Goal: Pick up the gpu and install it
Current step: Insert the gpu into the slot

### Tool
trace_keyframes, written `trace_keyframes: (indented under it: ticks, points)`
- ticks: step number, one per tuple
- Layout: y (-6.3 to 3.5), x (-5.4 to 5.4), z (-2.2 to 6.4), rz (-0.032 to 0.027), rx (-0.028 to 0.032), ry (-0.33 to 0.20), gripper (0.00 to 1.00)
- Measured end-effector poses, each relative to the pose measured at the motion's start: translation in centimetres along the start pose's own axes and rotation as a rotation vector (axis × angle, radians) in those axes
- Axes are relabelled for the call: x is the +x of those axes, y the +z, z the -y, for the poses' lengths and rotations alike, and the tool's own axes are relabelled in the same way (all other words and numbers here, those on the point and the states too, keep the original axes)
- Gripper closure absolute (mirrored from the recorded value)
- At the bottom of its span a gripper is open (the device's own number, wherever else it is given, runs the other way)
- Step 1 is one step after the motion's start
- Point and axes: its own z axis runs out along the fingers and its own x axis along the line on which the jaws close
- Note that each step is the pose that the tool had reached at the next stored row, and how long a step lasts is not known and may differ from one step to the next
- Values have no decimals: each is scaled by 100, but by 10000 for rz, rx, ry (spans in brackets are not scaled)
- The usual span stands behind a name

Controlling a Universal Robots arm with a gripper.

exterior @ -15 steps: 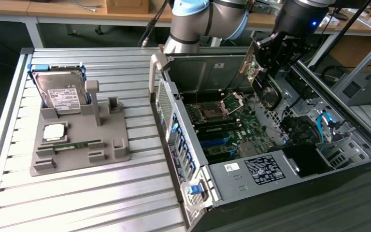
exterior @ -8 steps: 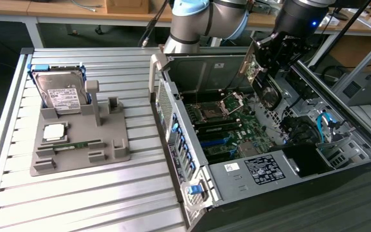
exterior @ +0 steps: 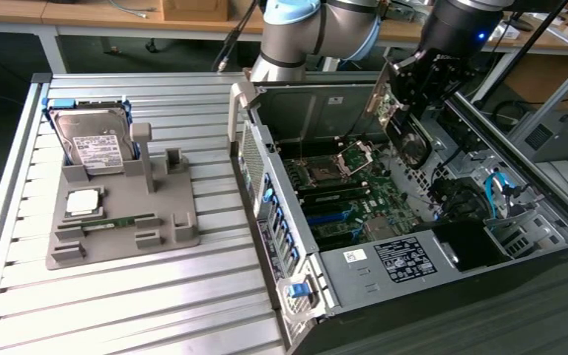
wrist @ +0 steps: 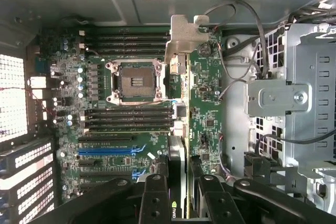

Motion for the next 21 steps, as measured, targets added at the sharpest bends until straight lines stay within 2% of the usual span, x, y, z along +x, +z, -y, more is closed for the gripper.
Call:
trace_keyframes:
  ticks: [6, 21]
  points:
    - [-2, 52, -1, -4, -8, -309, 73]
    - [10, 53, -5, -41, -83, -3184, 73]
